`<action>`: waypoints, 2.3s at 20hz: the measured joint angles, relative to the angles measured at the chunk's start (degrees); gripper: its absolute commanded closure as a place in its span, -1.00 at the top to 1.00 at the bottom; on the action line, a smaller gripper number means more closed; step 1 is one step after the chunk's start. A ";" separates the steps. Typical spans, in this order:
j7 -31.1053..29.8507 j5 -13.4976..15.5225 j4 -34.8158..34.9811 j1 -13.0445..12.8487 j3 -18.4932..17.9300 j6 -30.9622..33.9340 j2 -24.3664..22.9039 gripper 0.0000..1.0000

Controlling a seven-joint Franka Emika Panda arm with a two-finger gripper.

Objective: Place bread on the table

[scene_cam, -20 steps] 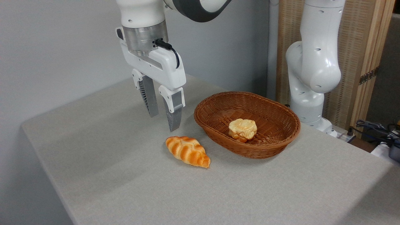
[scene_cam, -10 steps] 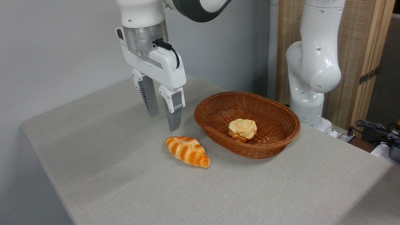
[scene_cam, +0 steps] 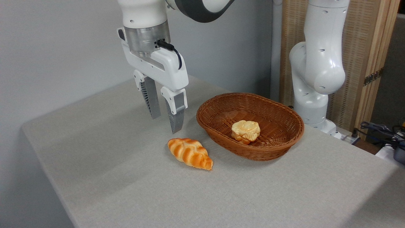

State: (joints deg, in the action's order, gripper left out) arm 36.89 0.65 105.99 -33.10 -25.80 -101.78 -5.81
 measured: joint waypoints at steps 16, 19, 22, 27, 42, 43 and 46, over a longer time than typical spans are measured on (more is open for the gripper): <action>2.29 0.00 2.09 -0.03 -0.04 3.90 -1.21 1.00; 3.94 -1.11 5.68 -0.01 -0.06 4.63 -4.28 1.00; 5.77 -3.46 10.47 -0.04 -0.06 5.08 -8.32 1.00; 9.04 -6.60 18.52 -0.27 0.03 6.54 -14.75 1.00; 17.87 -10.89 28.53 -2.65 0.66 7.77 -16.89 1.00; 18.65 -11.03 28.76 -2.71 0.66 8.10 -16.89 1.00; 21.80 -11.22 29.18 -2.72 0.62 9.27 -16.88 1.00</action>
State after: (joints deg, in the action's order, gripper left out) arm 58.69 -10.57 135.17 -35.82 -25.18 -92.52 -22.70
